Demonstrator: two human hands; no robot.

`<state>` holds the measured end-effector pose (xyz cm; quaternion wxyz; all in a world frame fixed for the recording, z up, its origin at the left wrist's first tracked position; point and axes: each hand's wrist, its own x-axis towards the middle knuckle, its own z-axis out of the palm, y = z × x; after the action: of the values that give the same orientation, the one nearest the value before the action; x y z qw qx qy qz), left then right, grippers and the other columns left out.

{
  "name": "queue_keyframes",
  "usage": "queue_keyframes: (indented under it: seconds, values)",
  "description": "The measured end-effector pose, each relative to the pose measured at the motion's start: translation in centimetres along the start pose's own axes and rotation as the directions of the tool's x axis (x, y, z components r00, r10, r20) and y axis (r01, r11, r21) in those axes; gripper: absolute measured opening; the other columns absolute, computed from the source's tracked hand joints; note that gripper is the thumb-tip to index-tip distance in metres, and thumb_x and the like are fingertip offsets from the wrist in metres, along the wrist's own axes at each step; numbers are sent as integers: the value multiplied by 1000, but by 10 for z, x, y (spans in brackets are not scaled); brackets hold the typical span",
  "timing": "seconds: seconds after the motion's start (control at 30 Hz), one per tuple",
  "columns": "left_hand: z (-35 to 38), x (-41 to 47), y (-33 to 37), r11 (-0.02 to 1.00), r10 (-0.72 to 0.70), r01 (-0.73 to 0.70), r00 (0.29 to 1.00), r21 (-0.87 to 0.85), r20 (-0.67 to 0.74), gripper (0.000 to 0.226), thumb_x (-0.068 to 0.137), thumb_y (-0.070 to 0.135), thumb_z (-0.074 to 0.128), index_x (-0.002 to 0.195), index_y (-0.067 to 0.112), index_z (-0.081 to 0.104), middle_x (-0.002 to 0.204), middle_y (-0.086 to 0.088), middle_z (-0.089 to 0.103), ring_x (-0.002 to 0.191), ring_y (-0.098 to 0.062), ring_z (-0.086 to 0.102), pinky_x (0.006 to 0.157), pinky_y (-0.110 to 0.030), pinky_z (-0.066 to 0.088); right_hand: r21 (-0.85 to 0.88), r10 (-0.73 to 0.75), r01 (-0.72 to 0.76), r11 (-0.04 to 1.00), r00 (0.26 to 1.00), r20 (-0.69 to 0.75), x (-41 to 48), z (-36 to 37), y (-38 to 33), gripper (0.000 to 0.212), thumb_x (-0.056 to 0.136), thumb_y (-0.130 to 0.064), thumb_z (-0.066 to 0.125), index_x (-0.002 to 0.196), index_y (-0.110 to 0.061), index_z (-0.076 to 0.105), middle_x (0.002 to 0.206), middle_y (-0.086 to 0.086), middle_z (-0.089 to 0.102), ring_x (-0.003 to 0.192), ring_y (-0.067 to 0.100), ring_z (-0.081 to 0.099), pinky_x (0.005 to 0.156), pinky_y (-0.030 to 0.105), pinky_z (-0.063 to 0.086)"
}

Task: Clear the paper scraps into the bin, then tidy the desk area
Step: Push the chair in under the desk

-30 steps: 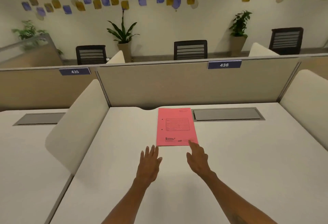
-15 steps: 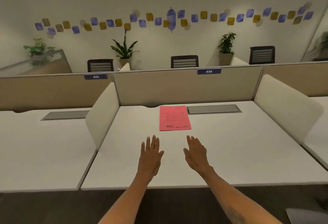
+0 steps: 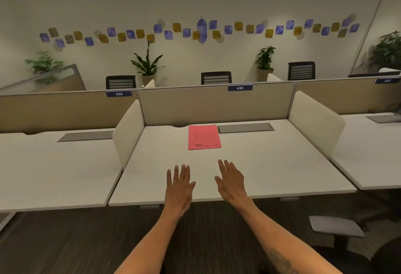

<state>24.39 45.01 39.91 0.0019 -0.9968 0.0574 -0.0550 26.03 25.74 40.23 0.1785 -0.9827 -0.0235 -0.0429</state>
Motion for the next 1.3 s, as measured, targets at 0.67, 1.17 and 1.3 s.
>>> queue_keyframes:
  seconds: [0.67, 1.17, 1.3]
  values:
    - [-46, -178, 164, 991, -123, 119, 991, -56, -61, 65, 106, 47, 12, 154, 17, -20, 162, -7, -26, 150, -31, -23, 122, -56, -11, -22, -171, 170, 985, 985, -20, -179, -87, 112, 63, 107, -43, 29, 160, -29, -3, 169, 4, -4, 156, 26, -4, 123, 49, -3]
    - [-55, -243, 262, 981, -155, 147, 986, -128, -54, 64, 106, 45, 12, 157, 14, -10, 165, -9, -17, 151, -30, -19, 124, -50, -10, -34, -224, 223, 974, 974, -29, -239, -140, 175, 63, 107, -39, 33, 160, -30, -1, 169, 5, 0, 156, 28, -1, 123, 53, 1]
    - [-47, -252, 295, 976, -164, 154, 985, -152, -59, 64, 106, 45, 11, 157, 14, -9, 165, -9, -16, 152, -31, -15, 125, -50, -8, -26, -237, 236, 971, 970, -48, -249, -147, 198, 64, 106, -39, 36, 160, -30, 2, 169, 6, 3, 156, 29, 2, 122, 55, 3]
